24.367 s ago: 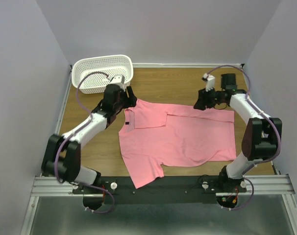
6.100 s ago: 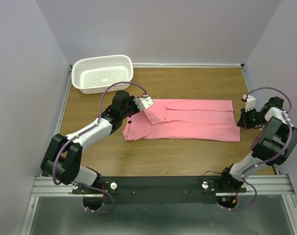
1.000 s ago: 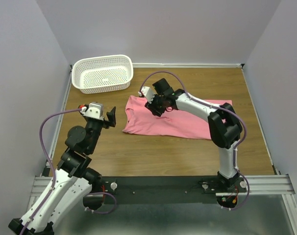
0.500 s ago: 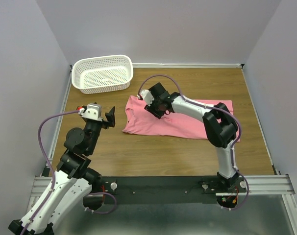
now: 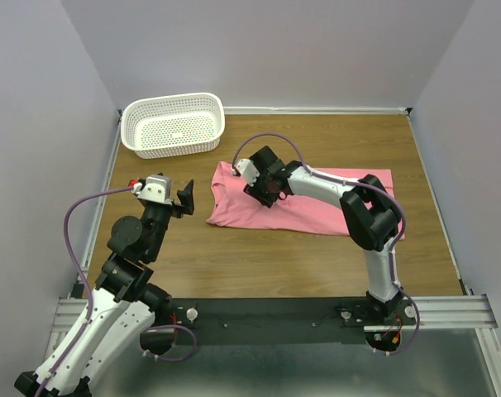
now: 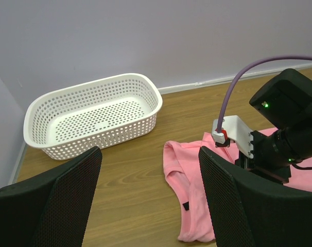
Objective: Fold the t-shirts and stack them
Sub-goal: Fold the tshirt
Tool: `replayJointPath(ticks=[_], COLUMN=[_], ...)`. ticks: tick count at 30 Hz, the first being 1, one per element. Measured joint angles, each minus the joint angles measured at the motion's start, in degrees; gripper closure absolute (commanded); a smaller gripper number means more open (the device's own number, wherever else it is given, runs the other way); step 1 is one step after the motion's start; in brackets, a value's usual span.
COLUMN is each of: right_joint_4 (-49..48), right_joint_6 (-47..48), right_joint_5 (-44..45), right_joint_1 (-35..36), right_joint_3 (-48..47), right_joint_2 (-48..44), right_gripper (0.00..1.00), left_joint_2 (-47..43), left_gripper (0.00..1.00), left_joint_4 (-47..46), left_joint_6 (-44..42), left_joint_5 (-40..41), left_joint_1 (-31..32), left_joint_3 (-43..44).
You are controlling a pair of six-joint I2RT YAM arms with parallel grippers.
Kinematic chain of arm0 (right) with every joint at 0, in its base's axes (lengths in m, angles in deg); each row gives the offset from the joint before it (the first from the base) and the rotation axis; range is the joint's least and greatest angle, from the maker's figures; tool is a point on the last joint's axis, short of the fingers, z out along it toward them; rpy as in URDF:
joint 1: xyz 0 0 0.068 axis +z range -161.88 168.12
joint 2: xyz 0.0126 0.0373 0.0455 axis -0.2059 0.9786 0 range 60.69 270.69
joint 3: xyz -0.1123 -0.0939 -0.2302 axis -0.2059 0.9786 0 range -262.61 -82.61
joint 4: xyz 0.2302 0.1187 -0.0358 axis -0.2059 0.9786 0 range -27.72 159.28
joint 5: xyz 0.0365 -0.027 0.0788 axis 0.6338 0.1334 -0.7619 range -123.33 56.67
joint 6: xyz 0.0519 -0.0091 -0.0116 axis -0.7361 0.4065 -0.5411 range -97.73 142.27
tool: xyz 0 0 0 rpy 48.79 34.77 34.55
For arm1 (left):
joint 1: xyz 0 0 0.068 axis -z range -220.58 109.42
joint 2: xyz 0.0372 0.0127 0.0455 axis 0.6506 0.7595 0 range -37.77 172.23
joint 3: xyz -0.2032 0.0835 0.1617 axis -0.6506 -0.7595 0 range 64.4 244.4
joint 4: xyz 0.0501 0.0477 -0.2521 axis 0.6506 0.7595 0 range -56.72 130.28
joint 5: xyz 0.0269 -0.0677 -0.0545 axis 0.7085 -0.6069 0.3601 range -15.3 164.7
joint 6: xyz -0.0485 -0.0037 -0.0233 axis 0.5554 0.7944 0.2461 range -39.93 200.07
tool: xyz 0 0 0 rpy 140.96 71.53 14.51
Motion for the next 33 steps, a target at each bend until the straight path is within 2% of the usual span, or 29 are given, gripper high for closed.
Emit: replayJointPath(ticks=[3, 5, 11, 14, 25, 26, 27, 28, 29, 32, 33], right_joint_4=[-0.02, -0.02, -0.02, -0.02, -1.77, -1.92, -2.16, -2.49, -2.86, -3.54, -3.69], right_joint_6=[0.00, 0.02, -0.24, -0.17, -0.24, -0.39, -0.68, -1.05, -1.36, -2.60, -2.99], right_joint_5=[0.02, 0.04, 1.53, 3.32, 10.88, 11.28, 12.17, 13.00, 13.60, 14.34, 14.38], right_joint_1=[0.26, 0.37, 0.37, 0.37, -2.34, -3.04, -3.98, -5.14, -6.32, -9.70, -11.08], right_joint_3=[0.04, 0.04, 0.04, 0.04, -0.20, -0.20, -0.20, -0.20, -0.20, -0.22, -0.20], right_joint_2=[0.00, 0.00, 0.00, -0.07, -2.75, -2.75, -2.75, -2.75, -2.75, -2.78, -2.91], right_gripper=[0.50, 0.54, 0.88, 0.98, 0.99, 0.93, 0.80, 0.47, 0.35, 0.23, 0.23], left_joint_2=[0.00, 0.00, -0.02, -0.02, -0.20, -0.22, -0.22, -0.22, -0.22, -0.20, -0.20], left_gripper=[0.16, 0.16, 0.16, 0.16, 0.16, 0.16, 0.16, 0.16, 0.16, 0.16, 0.16], left_joint_4=[0.00, 0.00, 0.00, 0.00, -0.02, -0.02, -0.02, -0.02, -0.02, -0.02, -0.04], left_joint_6=[0.00, 0.00, 0.00, 0.00, 0.00, 0.00, 0.00, 0.00, 0.00, 0.02, 0.04], left_joint_5=[0.00, 0.00, 0.00, 0.00, 0.00, 0.00, 0.00, 0.00, 0.00, 0.00, -0.02], left_joint_1=[0.00, 0.00, 0.00, 0.00, 0.00, 0.00, 0.00, 0.00, 0.00, 0.00, 0.00], left_joint_3=[0.00, -0.02, 0.00, 0.00, 0.00, 0.00, -0.02, 0.00, 0.00, -0.02, -0.02])
